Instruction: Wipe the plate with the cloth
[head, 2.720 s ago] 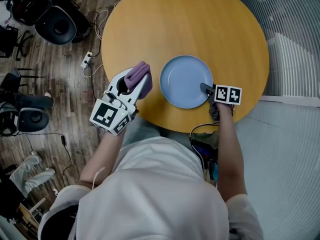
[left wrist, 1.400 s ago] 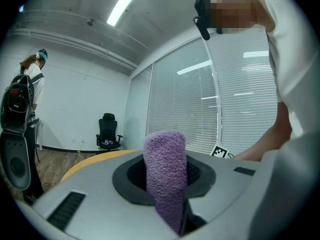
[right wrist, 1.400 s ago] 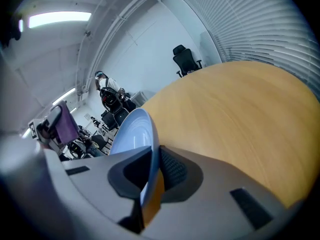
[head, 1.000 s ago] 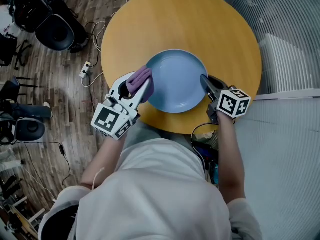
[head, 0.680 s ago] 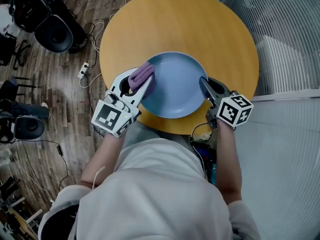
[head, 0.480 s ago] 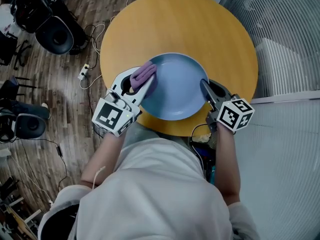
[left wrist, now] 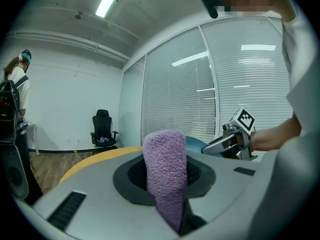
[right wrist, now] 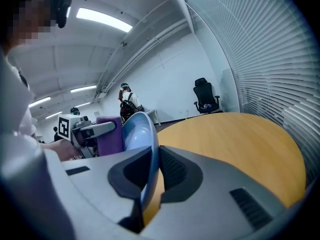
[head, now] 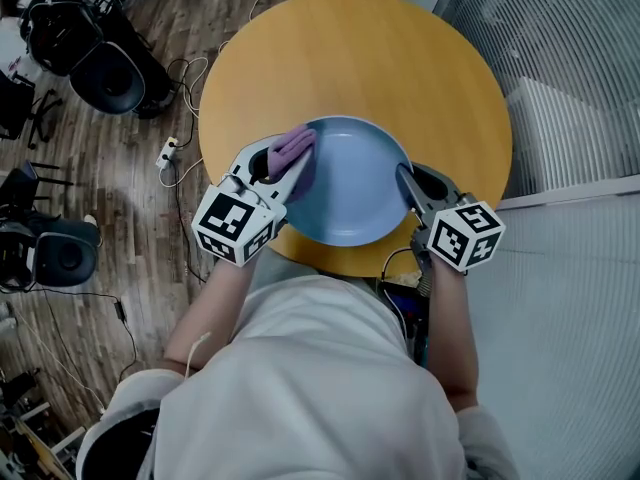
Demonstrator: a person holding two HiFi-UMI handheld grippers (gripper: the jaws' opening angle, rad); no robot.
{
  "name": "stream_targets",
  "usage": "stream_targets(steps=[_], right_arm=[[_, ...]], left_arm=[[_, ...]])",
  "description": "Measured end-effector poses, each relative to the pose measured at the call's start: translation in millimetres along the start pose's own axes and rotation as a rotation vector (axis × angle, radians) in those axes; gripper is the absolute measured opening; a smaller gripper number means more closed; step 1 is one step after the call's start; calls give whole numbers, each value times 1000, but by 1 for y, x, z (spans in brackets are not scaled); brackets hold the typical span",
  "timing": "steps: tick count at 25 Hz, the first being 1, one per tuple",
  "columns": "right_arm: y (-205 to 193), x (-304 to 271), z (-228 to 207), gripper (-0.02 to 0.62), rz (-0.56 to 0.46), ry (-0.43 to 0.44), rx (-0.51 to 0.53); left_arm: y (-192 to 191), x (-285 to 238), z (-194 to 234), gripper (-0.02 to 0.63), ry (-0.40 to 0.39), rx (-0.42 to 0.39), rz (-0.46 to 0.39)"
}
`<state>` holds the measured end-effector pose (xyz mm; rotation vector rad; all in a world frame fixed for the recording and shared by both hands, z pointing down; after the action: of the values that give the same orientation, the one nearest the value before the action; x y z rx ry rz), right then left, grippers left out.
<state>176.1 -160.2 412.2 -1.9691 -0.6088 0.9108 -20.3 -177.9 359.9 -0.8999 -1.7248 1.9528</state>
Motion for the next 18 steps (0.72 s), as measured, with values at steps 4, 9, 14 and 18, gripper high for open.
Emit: stream_targets(steps=[4, 9, 14, 18], right_arm=[[2, -3, 9, 35, 2, -3, 22], [-3, -6, 16, 37, 0, 7, 35], [-5, -8, 41, 38, 1, 3, 59], [-3, -4, 62, 38, 2, -10, 93]], left_arm=[[-4, -1, 4, 83, -15, 12, 21], [-19, -6, 0, 83, -44, 71, 42], [-27, 11, 1, 83, -57, 77, 56], [-25, 25, -1, 83, -51, 59, 72]])
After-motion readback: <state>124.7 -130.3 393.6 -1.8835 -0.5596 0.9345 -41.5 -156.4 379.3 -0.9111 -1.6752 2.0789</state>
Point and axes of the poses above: the fingertips, and each gripper's own axes: x backward along the fingers, z to its left, y out of its top, the point moved 3 cm from there along x, backward along the fingers, and after that the axes turned 1 degree about -y, right-handed, at the moved point
